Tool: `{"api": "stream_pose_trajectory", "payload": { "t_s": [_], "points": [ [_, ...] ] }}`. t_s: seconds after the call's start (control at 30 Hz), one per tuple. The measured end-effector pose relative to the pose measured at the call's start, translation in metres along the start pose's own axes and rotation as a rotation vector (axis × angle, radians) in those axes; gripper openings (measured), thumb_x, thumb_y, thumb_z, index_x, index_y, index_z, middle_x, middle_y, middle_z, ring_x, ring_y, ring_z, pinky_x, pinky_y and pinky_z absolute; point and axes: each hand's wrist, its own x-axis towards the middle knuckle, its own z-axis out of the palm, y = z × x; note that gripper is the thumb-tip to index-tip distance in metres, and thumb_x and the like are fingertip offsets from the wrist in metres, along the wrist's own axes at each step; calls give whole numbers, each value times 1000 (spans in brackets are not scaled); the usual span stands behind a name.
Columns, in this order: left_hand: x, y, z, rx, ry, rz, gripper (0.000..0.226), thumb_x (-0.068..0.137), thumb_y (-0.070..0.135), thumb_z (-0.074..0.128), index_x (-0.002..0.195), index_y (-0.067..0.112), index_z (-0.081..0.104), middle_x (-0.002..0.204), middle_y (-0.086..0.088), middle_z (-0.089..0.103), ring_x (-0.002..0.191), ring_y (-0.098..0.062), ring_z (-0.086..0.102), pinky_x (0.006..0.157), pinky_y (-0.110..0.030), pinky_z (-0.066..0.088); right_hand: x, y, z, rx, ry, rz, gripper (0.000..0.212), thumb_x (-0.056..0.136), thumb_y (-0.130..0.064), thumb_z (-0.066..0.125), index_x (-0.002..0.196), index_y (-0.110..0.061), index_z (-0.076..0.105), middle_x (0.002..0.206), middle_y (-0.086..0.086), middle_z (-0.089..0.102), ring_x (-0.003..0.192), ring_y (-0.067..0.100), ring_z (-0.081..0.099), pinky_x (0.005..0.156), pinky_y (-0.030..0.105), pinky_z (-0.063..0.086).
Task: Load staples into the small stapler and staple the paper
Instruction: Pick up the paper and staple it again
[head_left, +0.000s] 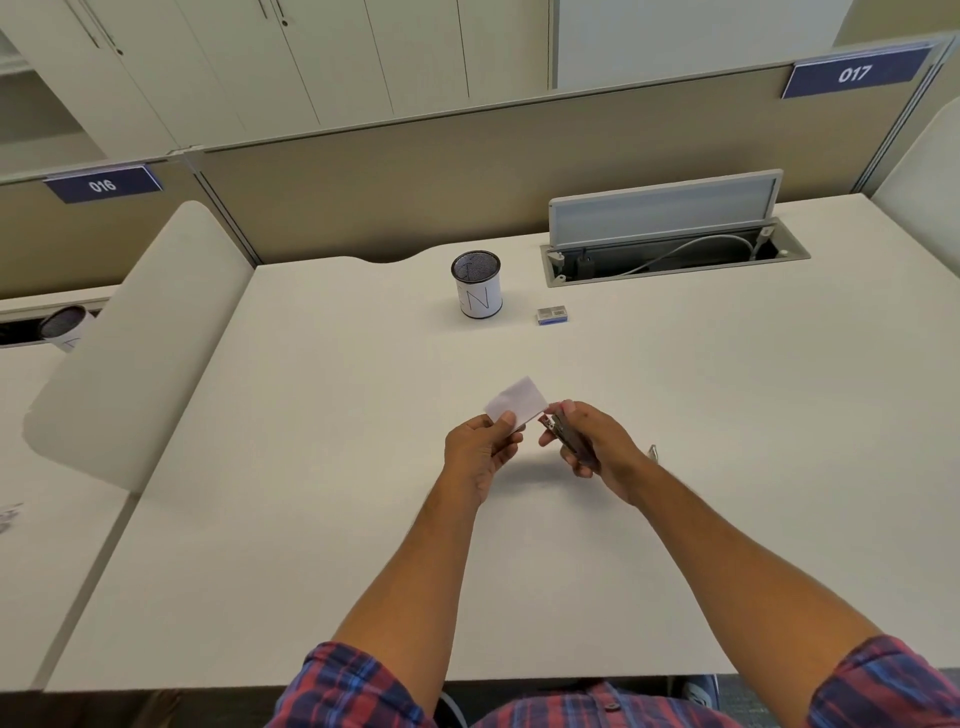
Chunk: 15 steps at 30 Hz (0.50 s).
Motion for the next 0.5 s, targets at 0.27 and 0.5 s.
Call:
{"api": "stream_pose_trajectory", "payload": {
  "t_s": [0.27,0.5],
  "points": [
    [-2,-1,12,33,51,13,12,87,13,79,91,4,72,74,-4,72,68,-16,69,63,-25,56,-5,7,8,28,30,-78,37,90,-49,73,108,-17,78,104,7,77,76,13,59,61,26,44],
    [-3,-7,16,253,125,157,13,85,16,81,77,8,73,68,-3,70,62,-16,65,68,-28,56,-6,11,12,27,76,-115,34,87,-43,78,107,-16,78,94,4,77,75,10,66,60,19,51]
  ]
}}
